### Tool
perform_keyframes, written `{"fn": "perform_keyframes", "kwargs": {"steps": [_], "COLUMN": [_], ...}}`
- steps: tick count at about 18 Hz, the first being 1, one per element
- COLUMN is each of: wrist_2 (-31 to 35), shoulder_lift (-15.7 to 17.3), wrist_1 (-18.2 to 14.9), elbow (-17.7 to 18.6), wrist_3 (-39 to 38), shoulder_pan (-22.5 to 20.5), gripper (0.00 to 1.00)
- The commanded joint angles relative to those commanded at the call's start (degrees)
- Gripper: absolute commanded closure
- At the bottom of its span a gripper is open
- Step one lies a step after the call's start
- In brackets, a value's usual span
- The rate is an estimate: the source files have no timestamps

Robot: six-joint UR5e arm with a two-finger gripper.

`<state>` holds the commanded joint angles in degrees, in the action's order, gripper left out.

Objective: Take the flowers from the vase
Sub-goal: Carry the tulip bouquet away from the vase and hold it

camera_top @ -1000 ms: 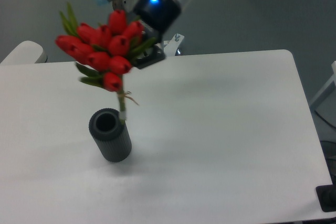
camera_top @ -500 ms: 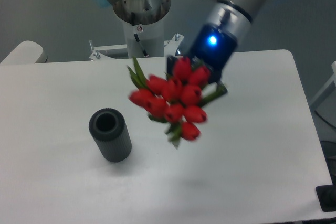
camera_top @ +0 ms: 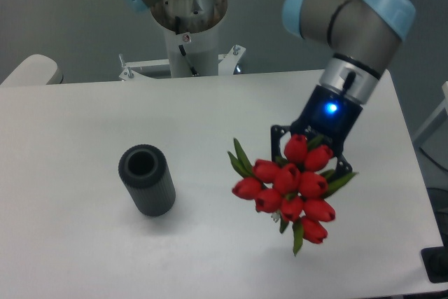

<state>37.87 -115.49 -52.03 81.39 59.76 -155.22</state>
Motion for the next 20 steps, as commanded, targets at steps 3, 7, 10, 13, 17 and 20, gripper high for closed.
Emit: {"fn": "perform_keyframes", "kwargs": {"steps": [3,7,10,13,17,20], "wrist_2": [0.9,1.0,1.0,1.0,1.7,1.8], "shoulder_lift": [0.0,-0.1,-0.4,-0.4,-0.5,-0.5], "wrist_1": [0.0,0.3,0.2,0.3,0.3,0.2], "elbow": [-0.7,-0.8,-0.9,-1.1,-1.1,-1.2], "wrist_3": [0.0,0.2,1.3,1.5,1.5,1.5], "shoulder_pan": [0.1,0.2,0.3,1.1,1.7,2.5], "gripper": [0.71,0.71,0.7,0.7,0.7,0.7]}}
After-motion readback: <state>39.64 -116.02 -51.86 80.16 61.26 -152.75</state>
